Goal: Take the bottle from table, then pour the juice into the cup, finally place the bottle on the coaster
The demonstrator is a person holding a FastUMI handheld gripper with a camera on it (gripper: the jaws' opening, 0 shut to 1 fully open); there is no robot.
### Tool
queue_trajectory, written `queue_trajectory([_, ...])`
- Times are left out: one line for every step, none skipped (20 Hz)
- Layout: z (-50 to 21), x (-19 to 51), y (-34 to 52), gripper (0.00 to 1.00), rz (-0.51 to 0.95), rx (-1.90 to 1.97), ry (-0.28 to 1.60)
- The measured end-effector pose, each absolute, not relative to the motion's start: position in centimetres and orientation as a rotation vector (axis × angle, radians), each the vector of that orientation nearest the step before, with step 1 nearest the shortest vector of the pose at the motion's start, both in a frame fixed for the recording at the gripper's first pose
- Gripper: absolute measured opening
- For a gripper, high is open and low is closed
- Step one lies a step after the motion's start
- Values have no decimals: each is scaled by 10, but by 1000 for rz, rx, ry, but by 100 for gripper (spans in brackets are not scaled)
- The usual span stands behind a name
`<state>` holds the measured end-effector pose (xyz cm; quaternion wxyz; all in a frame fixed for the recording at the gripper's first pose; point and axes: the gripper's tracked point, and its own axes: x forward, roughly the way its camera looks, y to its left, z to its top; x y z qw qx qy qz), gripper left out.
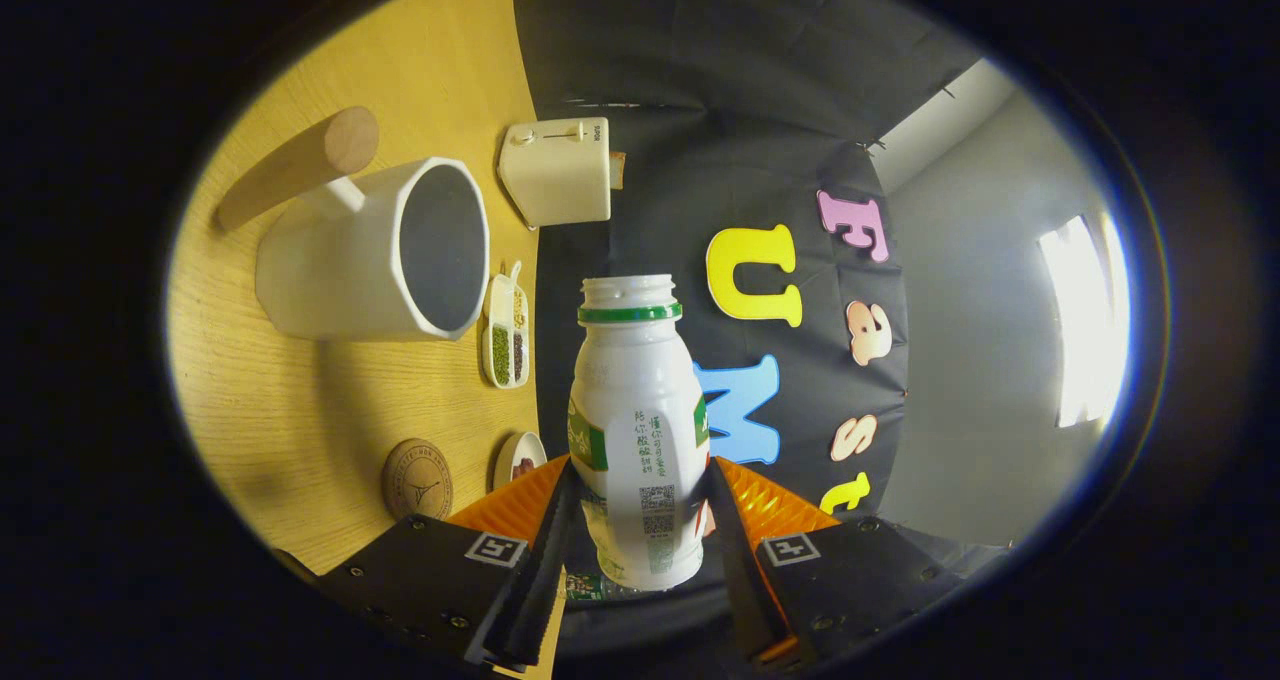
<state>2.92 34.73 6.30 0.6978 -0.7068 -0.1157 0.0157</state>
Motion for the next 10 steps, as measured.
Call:
queue_trajectory([62, 29, 347, 71, 36, -1581, -260])
queue_trajectory([63, 28, 348, 71, 34, -1585, -262])
queue_trajectory([63, 29, 349, 71, 32, -1591, -266])
queue_trajectory([63, 28, 350, 71, 29, -1596, -269])
queue_trajectory([64, 29, 351, 71, 28, -1600, -271])
queue_trajectory([64, 29, 351, 70, 30, -1602, -272])
queue_trajectory([65, 30, 352, 71, 29, -1607, -274])
queue_trajectory([66, 30, 352, 70, 27, -1615, -278])
queue_trajectory([68, 30, 353, 70, 24, -1625, -282])
queue_trajectory([69, 30, 353, 71, 21, -1632, -286])
